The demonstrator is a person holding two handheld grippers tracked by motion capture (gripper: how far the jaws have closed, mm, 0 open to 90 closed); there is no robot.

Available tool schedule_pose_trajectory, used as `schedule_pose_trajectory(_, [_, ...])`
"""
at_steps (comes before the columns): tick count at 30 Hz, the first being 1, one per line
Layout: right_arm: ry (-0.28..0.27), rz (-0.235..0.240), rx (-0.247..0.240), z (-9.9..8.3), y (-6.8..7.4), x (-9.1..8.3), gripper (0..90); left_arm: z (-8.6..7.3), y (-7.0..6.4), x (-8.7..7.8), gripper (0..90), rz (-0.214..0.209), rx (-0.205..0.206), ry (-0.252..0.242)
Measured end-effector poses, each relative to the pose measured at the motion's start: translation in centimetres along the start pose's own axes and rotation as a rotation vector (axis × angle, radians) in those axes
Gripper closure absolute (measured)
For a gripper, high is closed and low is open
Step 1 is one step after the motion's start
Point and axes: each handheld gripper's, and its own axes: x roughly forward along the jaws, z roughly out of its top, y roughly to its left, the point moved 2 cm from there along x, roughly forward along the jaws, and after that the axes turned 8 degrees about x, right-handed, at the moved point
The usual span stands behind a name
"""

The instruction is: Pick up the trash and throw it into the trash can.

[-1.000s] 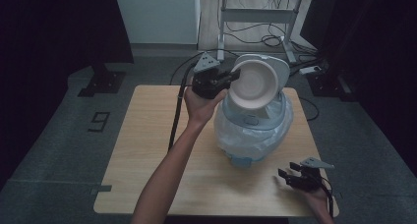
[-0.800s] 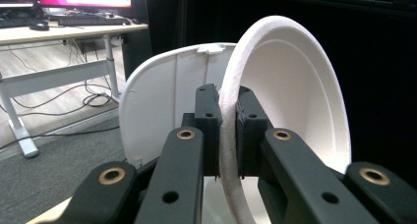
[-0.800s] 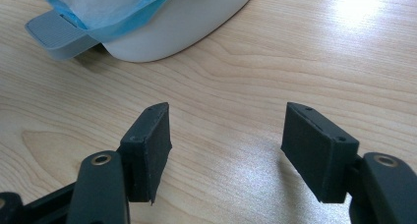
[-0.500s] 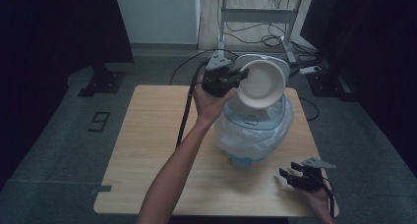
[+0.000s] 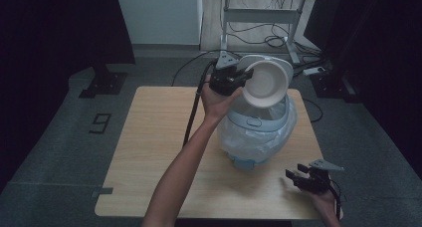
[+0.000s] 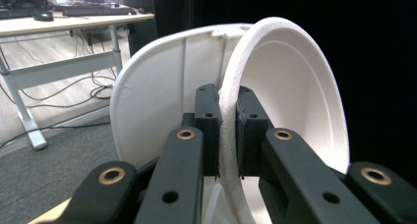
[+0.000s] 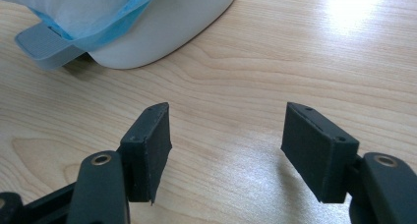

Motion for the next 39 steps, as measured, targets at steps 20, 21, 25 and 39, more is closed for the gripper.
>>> schedule_pose_trajectory(20, [0.004,0.002,-0.007,0.0,0.0,0.1,34.7,-1.8,-0.9,-0.5,40.6,-0.017,0.087,0.028])
schedule_pose_trajectory(21, [0.006,0.002,-0.008,0.0,0.1,0.1,34.7,-2.0,-0.8,-0.8,39.9,-0.023,0.074,0.031])
schedule_pose_trajectory(25, [0.009,0.003,-0.014,0.0,0.3,0.2,34.7,-3.0,-0.6,-2.5,38.4,-0.031,0.04,0.023])
schedule_pose_trajectory(39, [0.021,0.006,-0.031,-0.1,0.5,0.4,34.7,-8.7,0.0,-9.1,32.4,0.002,-0.026,0.05])
